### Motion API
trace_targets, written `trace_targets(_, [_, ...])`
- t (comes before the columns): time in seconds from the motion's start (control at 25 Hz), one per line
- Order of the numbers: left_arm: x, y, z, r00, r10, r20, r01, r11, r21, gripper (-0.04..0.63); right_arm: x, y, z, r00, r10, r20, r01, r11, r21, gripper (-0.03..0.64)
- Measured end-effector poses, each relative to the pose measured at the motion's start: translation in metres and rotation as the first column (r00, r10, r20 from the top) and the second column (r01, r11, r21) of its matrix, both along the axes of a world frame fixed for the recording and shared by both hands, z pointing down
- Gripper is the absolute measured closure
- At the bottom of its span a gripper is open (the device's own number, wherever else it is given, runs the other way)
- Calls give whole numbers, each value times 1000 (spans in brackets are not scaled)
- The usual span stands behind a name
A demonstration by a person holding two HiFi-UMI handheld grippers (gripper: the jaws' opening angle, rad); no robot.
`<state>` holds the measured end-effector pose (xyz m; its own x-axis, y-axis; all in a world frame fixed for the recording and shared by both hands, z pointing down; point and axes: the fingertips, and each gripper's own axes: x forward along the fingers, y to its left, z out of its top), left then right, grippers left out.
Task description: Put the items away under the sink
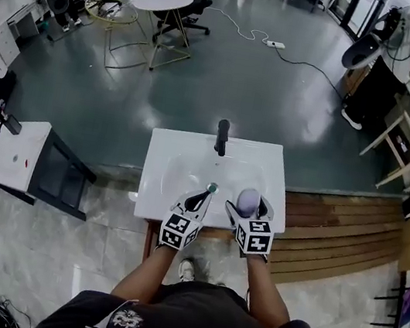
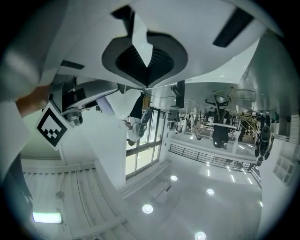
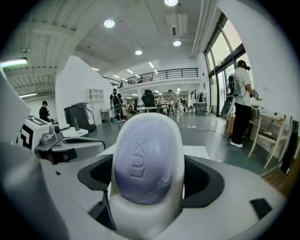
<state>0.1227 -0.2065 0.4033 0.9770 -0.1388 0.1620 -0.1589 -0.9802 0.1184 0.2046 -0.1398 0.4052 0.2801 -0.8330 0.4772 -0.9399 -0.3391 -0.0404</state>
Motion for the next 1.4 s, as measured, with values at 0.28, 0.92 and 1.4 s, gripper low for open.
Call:
trace_targets(0.28, [-10, 24, -6, 998, -57, -18, 57, 998, -23, 595, -7, 28, -10, 1000, -31, -6, 31, 999, 31, 155])
trace_targets(0.92, [-61, 145, -8, 986, -164, -33, 163, 986, -37, 595, -55, 144, -11, 991, -130, -31, 131, 990, 47, 155])
trace_targets(1.4, [-110, 216, -9, 979, -204, -29, 203, 979, -12, 595, -100, 199, -2, 983, -183, -23, 184, 982, 49, 154])
